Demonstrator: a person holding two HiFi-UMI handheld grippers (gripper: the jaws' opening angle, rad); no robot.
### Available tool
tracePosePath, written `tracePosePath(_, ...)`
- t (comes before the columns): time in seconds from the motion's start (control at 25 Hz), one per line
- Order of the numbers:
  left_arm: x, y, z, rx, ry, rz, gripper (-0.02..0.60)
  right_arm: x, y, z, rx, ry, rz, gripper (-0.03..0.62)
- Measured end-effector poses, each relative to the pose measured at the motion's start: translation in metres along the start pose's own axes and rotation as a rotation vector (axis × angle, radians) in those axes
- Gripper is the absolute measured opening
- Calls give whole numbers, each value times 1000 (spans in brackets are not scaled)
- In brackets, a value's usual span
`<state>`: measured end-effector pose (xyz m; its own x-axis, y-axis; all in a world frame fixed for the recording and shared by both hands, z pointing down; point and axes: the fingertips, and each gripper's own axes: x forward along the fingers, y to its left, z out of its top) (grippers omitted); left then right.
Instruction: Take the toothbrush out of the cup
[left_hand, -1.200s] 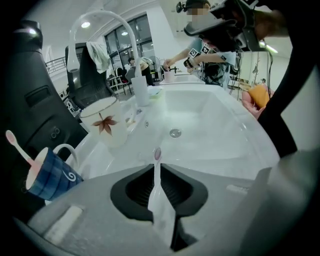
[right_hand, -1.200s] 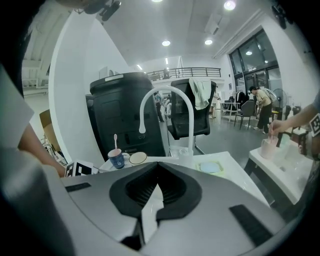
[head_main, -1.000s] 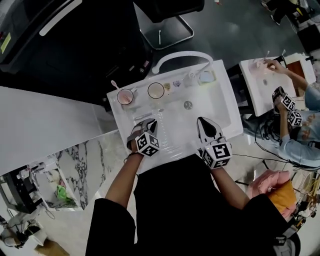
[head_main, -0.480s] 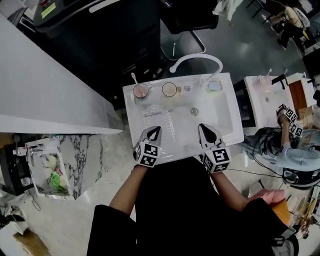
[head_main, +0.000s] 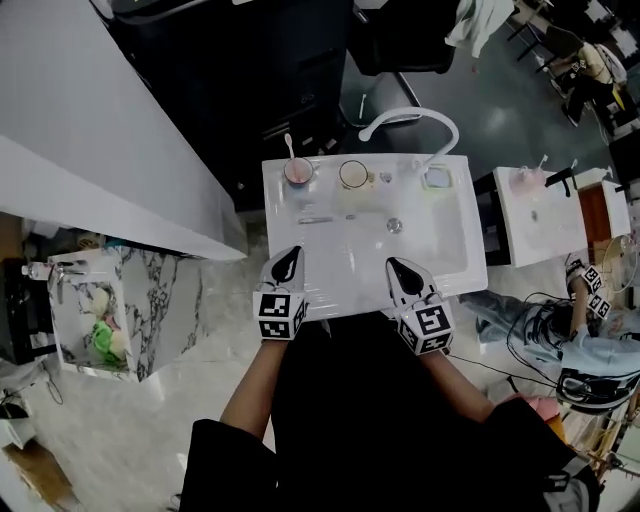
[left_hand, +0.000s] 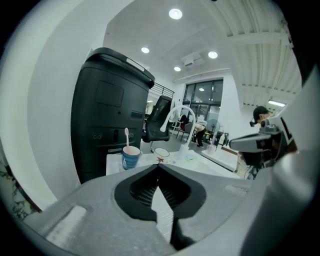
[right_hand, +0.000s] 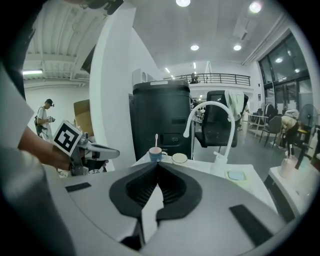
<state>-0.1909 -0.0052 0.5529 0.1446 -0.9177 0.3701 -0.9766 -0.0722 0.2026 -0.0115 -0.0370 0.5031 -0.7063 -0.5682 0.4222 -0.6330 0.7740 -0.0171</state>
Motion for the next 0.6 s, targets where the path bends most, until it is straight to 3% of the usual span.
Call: tracePosePath(0.6,19,28,34,4,-49,86,21,10,6,6,33,0,47,-2)
